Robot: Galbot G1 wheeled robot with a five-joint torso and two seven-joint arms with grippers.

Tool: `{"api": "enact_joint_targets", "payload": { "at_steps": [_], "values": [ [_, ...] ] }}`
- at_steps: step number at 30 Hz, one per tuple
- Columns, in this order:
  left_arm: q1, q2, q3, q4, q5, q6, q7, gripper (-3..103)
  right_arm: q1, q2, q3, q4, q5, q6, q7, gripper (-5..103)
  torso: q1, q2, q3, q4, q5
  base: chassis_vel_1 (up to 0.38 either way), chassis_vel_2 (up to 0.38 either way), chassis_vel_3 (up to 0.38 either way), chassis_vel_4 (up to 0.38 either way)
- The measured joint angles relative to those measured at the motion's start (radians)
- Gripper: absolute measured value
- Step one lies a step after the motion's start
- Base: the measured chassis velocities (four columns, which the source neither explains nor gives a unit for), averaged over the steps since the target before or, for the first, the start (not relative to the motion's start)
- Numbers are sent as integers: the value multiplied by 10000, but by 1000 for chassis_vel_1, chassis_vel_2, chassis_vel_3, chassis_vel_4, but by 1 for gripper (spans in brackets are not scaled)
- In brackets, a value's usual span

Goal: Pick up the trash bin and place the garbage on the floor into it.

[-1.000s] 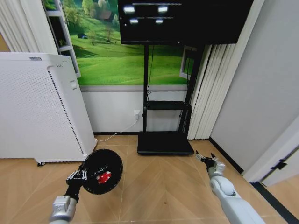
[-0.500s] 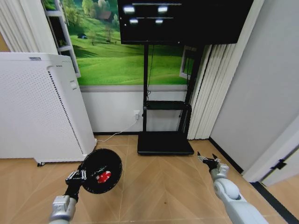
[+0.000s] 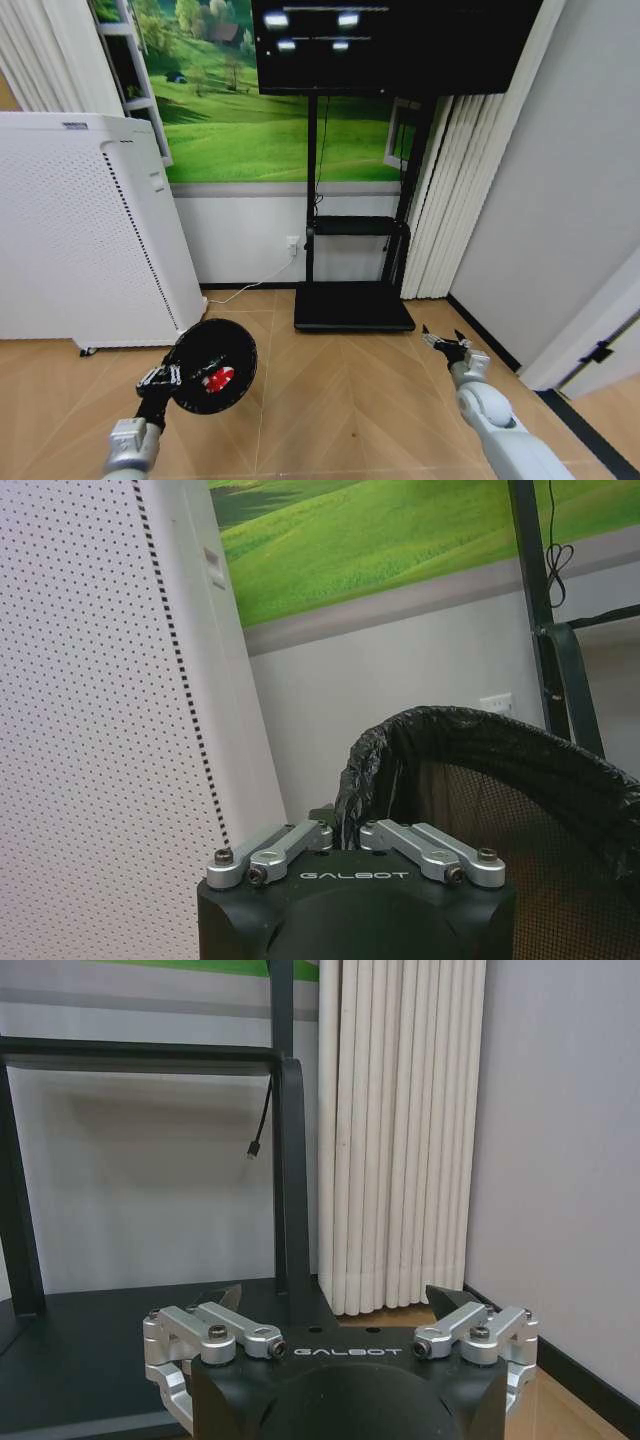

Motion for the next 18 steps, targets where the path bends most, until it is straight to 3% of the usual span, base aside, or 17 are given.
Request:
{"api": "enact_joint_targets", "payload": {
  "at_steps": [8,18],
  "values": [
    [-3,-12,16,10,0,0,-2,7,5,0,-5,-5,0,0,5,100,3,0,1,1,0,31,-27,-19,36],
    [-9,-62,28,27,12,-28,-4,7,6,1,-8,-12,0,0,7,100,-3,2,-3,1,0,150,-146,-151,154]
  ]
}}
